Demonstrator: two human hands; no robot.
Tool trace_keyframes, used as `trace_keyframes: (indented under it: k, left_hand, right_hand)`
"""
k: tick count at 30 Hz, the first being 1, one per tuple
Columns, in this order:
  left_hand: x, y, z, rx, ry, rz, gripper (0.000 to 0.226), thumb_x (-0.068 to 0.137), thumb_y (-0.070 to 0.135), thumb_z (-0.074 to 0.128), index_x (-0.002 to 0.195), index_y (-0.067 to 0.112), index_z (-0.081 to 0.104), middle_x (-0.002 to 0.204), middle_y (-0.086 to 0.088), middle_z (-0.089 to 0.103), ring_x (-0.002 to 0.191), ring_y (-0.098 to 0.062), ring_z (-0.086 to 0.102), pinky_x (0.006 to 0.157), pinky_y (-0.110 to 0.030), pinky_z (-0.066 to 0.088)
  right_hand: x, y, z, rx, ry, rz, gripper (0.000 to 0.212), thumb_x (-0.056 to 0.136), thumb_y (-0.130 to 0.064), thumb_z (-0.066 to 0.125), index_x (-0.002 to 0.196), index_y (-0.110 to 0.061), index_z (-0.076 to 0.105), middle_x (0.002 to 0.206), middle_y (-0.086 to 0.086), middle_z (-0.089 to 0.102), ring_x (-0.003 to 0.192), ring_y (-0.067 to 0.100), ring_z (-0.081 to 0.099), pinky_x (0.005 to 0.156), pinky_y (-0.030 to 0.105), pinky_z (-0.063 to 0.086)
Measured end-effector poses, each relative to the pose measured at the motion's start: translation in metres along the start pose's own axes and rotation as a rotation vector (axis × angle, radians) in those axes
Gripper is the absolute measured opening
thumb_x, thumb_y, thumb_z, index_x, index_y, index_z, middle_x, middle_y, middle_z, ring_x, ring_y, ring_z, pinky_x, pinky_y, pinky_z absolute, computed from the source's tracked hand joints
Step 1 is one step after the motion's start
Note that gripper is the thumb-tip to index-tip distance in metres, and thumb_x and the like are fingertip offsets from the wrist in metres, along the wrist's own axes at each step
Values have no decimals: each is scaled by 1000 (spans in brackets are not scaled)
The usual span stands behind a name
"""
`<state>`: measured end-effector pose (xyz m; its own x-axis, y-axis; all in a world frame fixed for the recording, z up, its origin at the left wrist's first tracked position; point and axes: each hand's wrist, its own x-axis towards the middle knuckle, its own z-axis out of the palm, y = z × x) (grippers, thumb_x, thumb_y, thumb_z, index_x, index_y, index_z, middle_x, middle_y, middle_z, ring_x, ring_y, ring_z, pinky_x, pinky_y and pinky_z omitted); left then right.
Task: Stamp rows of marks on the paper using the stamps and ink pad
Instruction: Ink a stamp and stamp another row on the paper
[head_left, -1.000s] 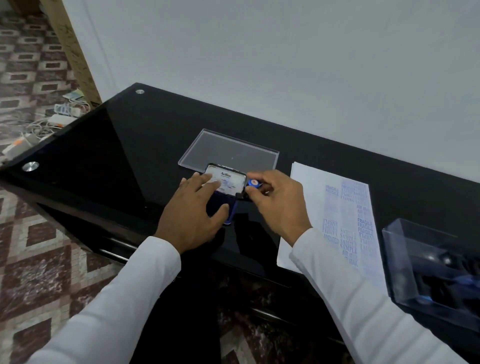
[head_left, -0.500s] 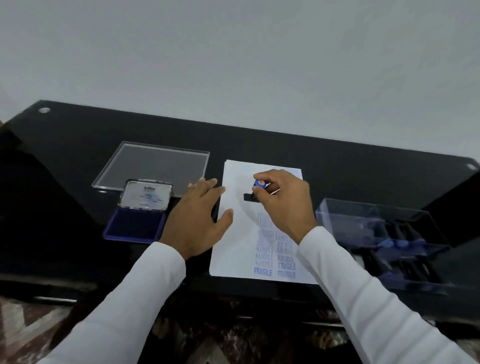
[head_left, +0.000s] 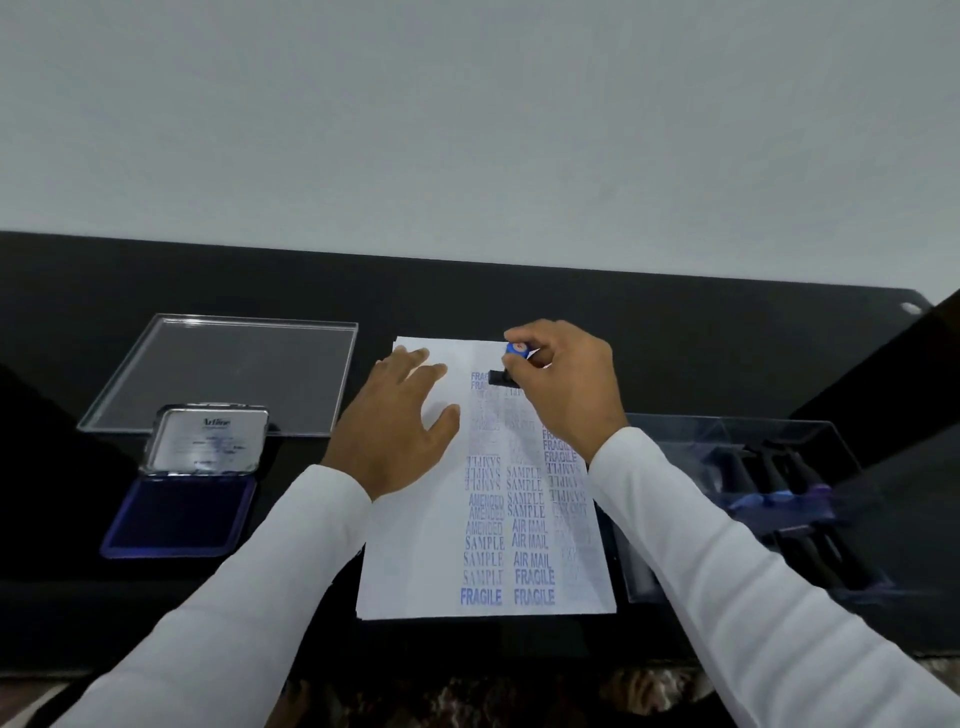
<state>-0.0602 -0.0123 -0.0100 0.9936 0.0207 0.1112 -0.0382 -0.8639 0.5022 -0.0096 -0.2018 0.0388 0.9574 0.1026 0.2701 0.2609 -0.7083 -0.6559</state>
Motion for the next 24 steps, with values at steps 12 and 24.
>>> trace_keyframes:
  k: [12,24]
  left_hand:
    - [41,-11,14,20,-51,0,58,97,51,52,149,28,43,164,6,27,154,-20,14,119,-46,27]
    - [40,-17,20,32,-54,2,57,98,53,51,149,28,43,164,6,27,154,-22,14,119,-47,26]
  right_hand:
    - [34,4,20,-5,-68,18,29,90,-26,71,119,-21,72,113,-3,68,92,11,65,92,25,54]
    - [38,3,28,-32,-103,20,31,91,-28,70,121,-21,70,118,-2,67,92,6,58,95,23,50]
